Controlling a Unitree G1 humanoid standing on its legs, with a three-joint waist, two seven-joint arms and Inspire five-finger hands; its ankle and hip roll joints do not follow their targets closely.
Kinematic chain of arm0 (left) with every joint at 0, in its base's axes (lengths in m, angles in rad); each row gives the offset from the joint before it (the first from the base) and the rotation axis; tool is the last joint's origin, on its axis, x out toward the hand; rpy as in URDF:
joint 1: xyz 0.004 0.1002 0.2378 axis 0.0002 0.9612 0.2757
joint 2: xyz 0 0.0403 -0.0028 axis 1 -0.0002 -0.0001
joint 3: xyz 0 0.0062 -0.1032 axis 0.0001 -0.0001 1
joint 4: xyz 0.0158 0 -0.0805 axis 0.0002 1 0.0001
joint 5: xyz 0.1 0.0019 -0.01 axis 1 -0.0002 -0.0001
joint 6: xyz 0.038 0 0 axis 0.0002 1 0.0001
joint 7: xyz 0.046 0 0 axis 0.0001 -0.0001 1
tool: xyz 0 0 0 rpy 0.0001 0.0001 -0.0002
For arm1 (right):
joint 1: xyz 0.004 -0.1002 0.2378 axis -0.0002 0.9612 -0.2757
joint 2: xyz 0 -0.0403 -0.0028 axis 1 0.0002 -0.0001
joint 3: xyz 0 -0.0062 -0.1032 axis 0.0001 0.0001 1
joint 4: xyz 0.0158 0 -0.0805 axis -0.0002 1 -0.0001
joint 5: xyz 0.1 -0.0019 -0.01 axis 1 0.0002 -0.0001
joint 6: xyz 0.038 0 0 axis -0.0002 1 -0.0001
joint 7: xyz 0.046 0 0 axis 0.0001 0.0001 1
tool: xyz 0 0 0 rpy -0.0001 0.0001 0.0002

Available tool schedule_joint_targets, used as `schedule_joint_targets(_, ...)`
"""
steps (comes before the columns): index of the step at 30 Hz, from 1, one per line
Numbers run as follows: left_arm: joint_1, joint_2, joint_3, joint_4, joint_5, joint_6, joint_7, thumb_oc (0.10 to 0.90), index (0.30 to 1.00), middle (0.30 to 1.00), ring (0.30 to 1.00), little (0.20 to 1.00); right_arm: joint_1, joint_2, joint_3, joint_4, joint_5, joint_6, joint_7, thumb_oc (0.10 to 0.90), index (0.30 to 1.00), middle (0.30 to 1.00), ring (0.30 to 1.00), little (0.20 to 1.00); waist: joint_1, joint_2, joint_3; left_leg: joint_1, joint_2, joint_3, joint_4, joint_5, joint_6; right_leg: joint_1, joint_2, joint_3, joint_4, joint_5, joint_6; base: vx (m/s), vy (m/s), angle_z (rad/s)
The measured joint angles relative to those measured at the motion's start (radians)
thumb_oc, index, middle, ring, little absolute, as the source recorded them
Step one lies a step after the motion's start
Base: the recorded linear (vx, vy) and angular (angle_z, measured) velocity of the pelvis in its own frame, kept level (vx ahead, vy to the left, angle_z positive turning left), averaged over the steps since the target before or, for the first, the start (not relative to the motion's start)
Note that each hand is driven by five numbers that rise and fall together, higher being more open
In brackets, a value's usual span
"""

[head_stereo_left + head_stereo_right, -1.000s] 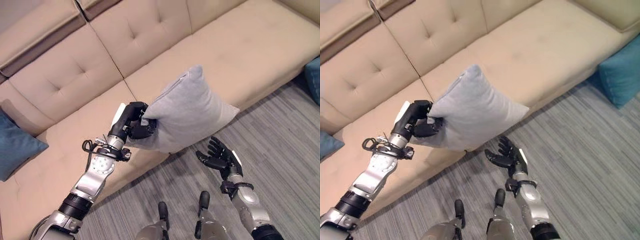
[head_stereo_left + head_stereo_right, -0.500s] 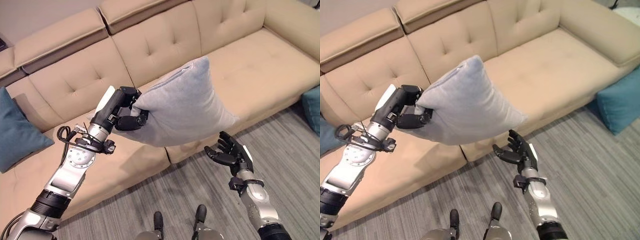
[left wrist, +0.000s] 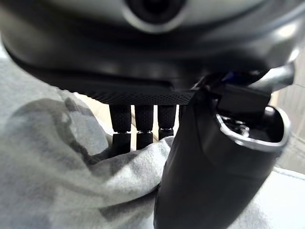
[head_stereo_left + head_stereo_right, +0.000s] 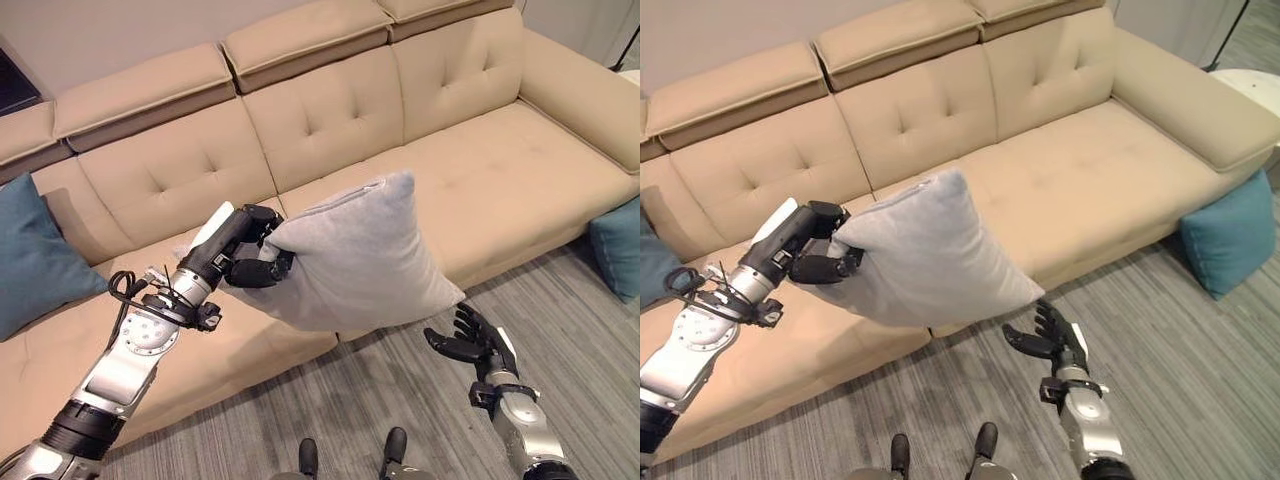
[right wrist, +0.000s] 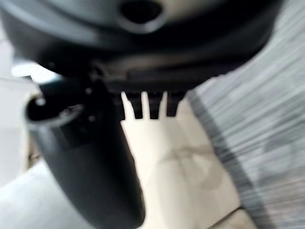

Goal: Pick up all the scattered cushions and arrange them neatly on the sofa.

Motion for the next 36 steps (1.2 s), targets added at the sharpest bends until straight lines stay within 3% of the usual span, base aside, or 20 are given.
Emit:
schedule_joint_targets(7, 0.0, 0.009, 0.006, -0.083, -0.04, -0.005, -0.002, 0.4, 0.3, 0.3, 0.3, 0.3, -0.003, 0.061, 0.079, 0.088, 0.104, 0.016, 0.042, 0.8, 0.9, 0.9, 0.9, 0.9, 0.018, 0.015, -0.04, 0.007, -0.002, -0.002, 0.0, 0.0, 0.0, 0.009, -0.002, -0.004, 0.0, 0.0, 0.0, 0.0, 0.0, 0.01)
schedule_joint_targets(12, 0.0, 0.007, 0.007, -0.126, -0.088, -0.044, -0.003, 0.4, 0.3, 0.3, 0.3, 0.3, -0.003, 0.108, 0.124, 0.099, 0.133, 0.023, 0.064, 0.8, 0.9, 0.9, 0.9, 0.9, 0.02, 0.03, -0.058, 0.017, -0.002, -0.006, 0.0, -0.002, -0.001, 0.029, -0.004, -0.022, 0.0, -0.009, 0.011, 0.0, 0.003, 0.1)
schedule_joint_targets(16, 0.0, -0.015, 0.009, -0.126, -0.113, -0.044, -0.007, 0.4, 0.3, 0.3, 0.3, 0.3, -0.003, 0.085, 0.143, 0.024, 0.132, 0.034, 0.062, 0.8, 0.9, 0.9, 0.9, 0.9, 0.03, 0.042, -0.068, 0.008, -0.001, -0.012, -0.005, -0.016, 0.001, 0.03, -0.004, -0.026, 0.0, -0.01, 0.01, 0.0, 0.004, 0.02)
schedule_joint_targets(25, 0.009, -0.098, 0.015, -0.125, -0.133, -0.044, -0.045, 0.4, 0.3, 0.3, 0.3, 0.3, -0.011, 0.014, 0.14, -0.141, 0.118, 0.032, 0.055, 0.8, 0.9, 0.9, 0.9, 0.9, 0.054, 0.042, -0.1, 0.018, -0.003, -0.013, 0.0, -0.011, 0.007, 0.033, -0.004, -0.028, 0.0, -0.009, 0.004, 0.0, 0.001, 0.0)
schedule_joint_targets(26, 0.012, -0.105, 0.019, -0.124, -0.137, -0.044, -0.045, 0.4, 0.3, 0.3, 0.3, 0.3, -0.012, 0.008, 0.141, -0.155, 0.118, 0.032, 0.055, 0.646, 0.669, 0.669, 0.669, 0.669, 0.055, 0.042, -0.1, 0.018, -0.003, -0.013, 0.0, -0.011, 0.007, 0.033, -0.004, -0.028, 0.0, -0.009, 0.004, 0.0, 0.0, 0.0)
schedule_joint_targets(27, 0.023, -0.138, 0.032, -0.117, -0.145, -0.044, -0.045, 0.4, 0.3, 0.3, 0.3, 0.3, -0.012, -0.002, 0.147, -0.193, 0.118, 0.037, 0.055, 0.4, 0.3, 0.3, 0.3, 0.3, 0.054, 0.042, -0.1, 0.019, -0.003, -0.008, 0.0, -0.011, 0.007, 0.033, -0.004, -0.025, 0.0, -0.009, 0.004, 0.0, 0.011, -0.04)
schedule_joint_targets(36, 0.127, -0.297, 0.099, -0.008, -0.169, -0.069, -0.036, 0.4, 0.3, 0.3, 0.3, 0.3, 0.006, -0.002, 0.16, -0.269, 0.124, 0.046, 0.061, 0.4, 0.3, 0.3, 0.3, 0.3, 0.049, 0.035, -0.102, 0.027, -0.004, -0.002, 0.0, -0.011, 0.007, 0.037, -0.005, -0.021, 0.0, -0.016, 0.013, 0.0, 0.004, -0.01)
